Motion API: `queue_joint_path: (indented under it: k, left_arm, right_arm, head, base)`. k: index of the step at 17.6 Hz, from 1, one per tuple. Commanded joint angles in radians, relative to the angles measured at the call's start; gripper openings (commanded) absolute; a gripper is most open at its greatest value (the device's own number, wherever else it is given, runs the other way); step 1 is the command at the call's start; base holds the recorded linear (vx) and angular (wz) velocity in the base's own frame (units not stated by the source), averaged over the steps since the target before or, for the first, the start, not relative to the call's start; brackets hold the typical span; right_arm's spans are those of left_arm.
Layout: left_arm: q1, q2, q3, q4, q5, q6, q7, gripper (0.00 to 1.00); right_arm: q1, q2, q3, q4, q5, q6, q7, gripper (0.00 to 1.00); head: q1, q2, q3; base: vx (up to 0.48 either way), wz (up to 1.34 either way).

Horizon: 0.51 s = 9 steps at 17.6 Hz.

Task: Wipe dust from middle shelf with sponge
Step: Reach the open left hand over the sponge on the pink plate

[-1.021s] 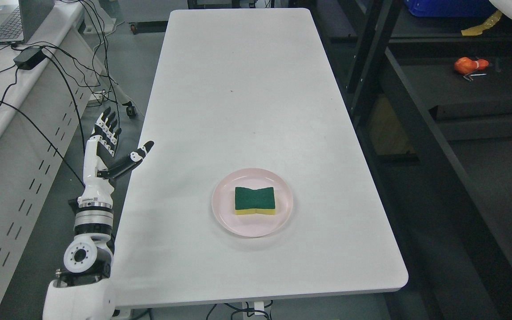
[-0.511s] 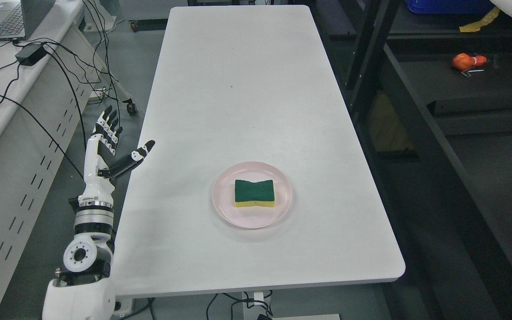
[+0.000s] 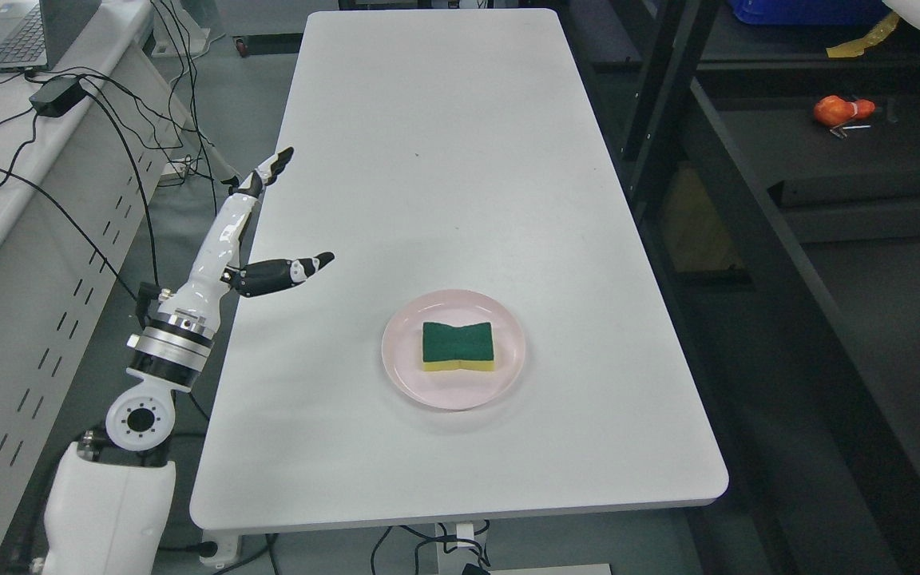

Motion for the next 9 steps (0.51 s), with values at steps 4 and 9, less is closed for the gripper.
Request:
queue_joint_path:
  k: [4, 9]
  left_arm:
    - [-0.264, 0.184, -0.418, 0.005, -0.665, -0.338, -0.145, 0.9]
    - [-0.314, 0.184, -0.578, -0.015, -0.695, -0.389, -0.304, 0.89]
  right_arm:
    - [0.0, -0.017, 0.001, -0.017, 0.0, 0.0, -0.001, 1.0]
    - [0.0, -0.017, 0.001, -0.017, 0.0, 0.0, -0.001, 1.0]
  head:
    - [0.0, 0.0, 0.0]
    - [0.0, 0.0, 0.0]
  base:
    - [0.0, 0.0]
    - [0.0, 0.0]
